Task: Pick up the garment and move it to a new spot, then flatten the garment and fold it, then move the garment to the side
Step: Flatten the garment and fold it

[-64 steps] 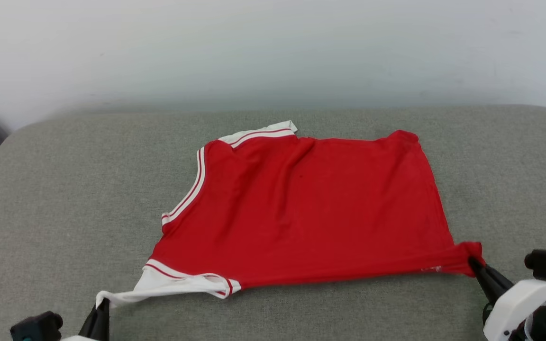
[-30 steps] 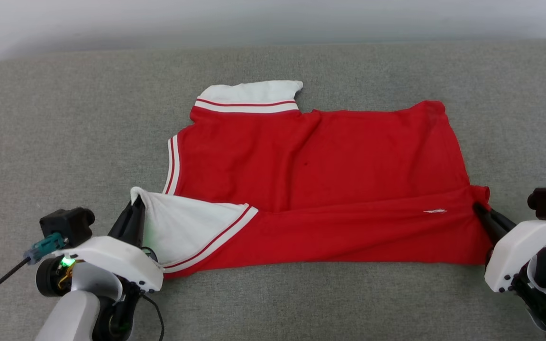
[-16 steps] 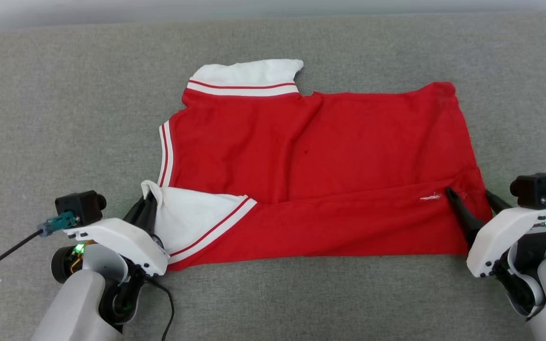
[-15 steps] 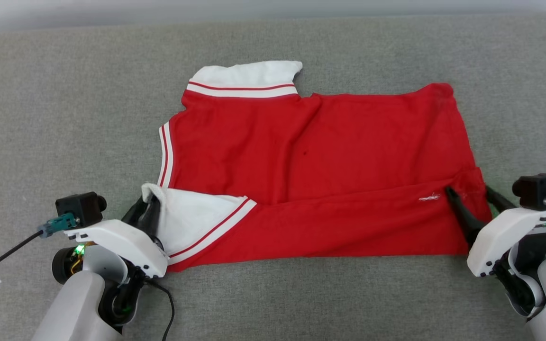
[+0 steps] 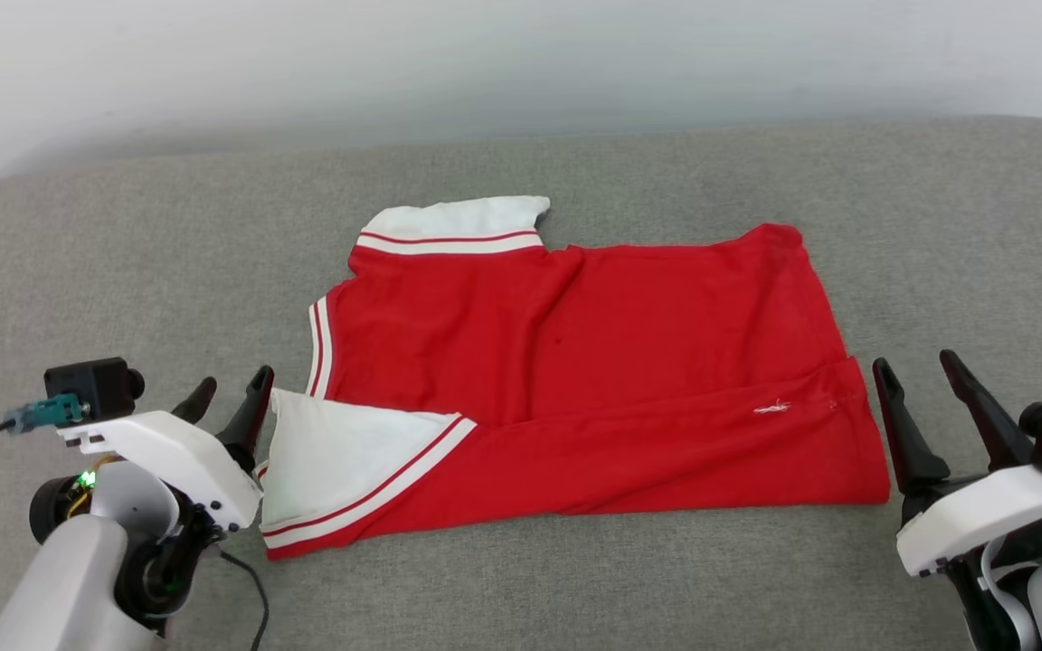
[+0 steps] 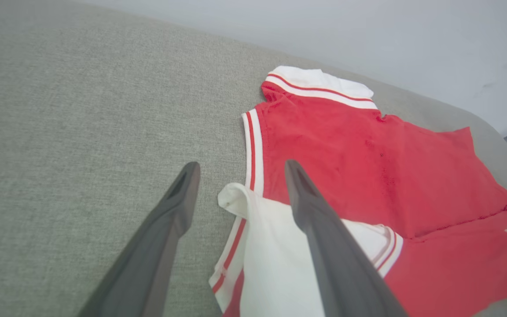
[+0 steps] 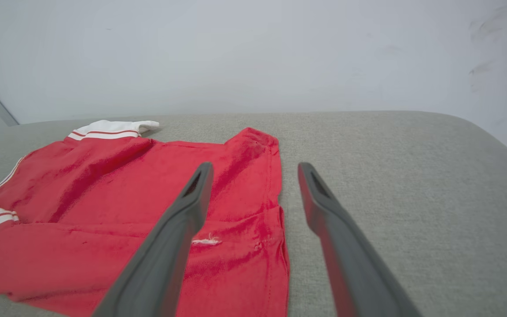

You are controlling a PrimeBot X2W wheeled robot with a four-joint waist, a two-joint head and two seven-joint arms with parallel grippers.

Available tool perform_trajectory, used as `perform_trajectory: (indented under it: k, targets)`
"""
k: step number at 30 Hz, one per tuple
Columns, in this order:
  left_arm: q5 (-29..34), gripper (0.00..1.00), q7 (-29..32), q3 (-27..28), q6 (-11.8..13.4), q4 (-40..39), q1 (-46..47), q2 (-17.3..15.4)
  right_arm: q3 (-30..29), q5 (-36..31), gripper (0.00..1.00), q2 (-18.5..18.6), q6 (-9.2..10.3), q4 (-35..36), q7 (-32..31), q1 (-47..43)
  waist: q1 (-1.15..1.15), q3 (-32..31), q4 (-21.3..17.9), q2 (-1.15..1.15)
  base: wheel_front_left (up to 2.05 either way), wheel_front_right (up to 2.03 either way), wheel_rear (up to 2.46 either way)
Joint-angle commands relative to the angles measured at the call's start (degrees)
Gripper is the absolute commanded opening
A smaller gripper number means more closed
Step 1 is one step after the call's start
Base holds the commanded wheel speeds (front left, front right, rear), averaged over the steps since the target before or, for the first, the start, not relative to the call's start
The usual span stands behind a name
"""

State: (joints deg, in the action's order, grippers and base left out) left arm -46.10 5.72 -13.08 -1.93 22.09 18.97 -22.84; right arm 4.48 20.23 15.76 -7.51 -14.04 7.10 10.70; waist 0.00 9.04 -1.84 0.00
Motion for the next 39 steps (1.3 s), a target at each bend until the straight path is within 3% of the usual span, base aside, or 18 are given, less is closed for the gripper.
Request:
perform_trajectory:
  k: [1, 8, 12, 18, 22, 23, 24, 25, 26, 31, 39]
  targets:
    - [-0.34, 1.0, 2.28, -0.52, -0.02, -1.01, -0.96, -0.96, -0.43, -0.59, 1.0, -0.74, 0.04, 1.29, -0.24, -1.18, 0.0, -0.83, -0.57, 0.0, 0.0, 0.0, 0.0]
    - [-2.55, 1.0, 20.24, -3.86, -0.93, -6.48, -1.98, -8.64, -2.15, -2.51, 1.0, -3.24, 0.04, 7.0, -2.68, -5.21, 0.0, -1.53, -2.0, 0.0, 0.0, 0.0, 0.0]
    - [-5.01, 1.0, 29.88, -5.19, 0.29, -9.38, -3.59, -11.92, -2.8, -2.88, 1.0, -4.4, 0.04, 8.88, -3.53, -6.3, 0.0, -1.0, -3.05, 0.0, 0.0, 0.0, 0.0]
    - [-7.59, 1.0, 36.97, -5.89, 3.19, -10.37, -5.74, -12.85, -2.96, -2.3, 1.0, -5.57, 0.04, 9.63, -4.17, -5.74, 0.0, 1.5, -4.34, 0.0, 0.0, 0.0, 0.0]
    - [-9.17, 1.0, 39.12, -7.06, 3.53, -8.1, -6.02, -10.87, -2.89, -1.76, 1.0, -5.82, 0.04, 9.18, -4.8, -4.85, 0.0, 2.91, -5.04, 0.0, 0.0, 0.0, 0.0]
    - [-9.46, 0.83, 39.35, -7.35, 3.36, -7.58, -5.97, -10.18, -2.92, -1.6, 1.0, -5.68, 0.04, 8.92, -5.07, -4.82, 0.0, 3.05, -5.15, 0.0, 0.0, 0.0, 0.0]
    - [-9.93, 0.45, 39.4, -7.56, 3.12, -7.06, -6.02, -9.46, -2.93, -1.37, 1.0, -5.55, 0.04, 8.8, -5.34, -4.81, 0.0, 3.15, -5.23, 0.0, 0.0, 0.0, 0.0]
    - [-10.14, 0.32, 39.19, -7.78, 2.83, -6.73, -5.89, -8.87, -2.89, -0.92, 1.0, -5.38, 0.04, 8.51, -5.9, -4.79, 0.0, 3.19, -5.3, 0.0, 0.0, 0.0, 0.0]
    - [-10.16, 0.0, 38.58, -7.76, 2.65, -6.45, -5.68, -8.43, -2.86, -0.45, 1.0, -5.12, 0.04, 8.47, -6.44, -4.71, 0.0, 3.2, -5.35, 0.0, 0.0, 0.0, 0.0]
    - [-9.03, 0.0, 35.25, -6.87, 2.11, -5.82, -5.02, -8.55, -3.57, 2.62, 1.0, -3.11, 0.04, 7.27, -13.58, -4.45, 0.0, 2.41, -5.0, 0.0, 0.0, 0.0, 0.0]
    - [-5.84, 0.0, 30.22, -5.31, 3.5, -11.0, -2.41, -9.66, -4.4, 8.46, 1.0, 1.06, 0.04, 3.89, -38.1, -1.0, 0.0, 2.19, -3.0, 0.0, 0.0, 0.0, 0.0]
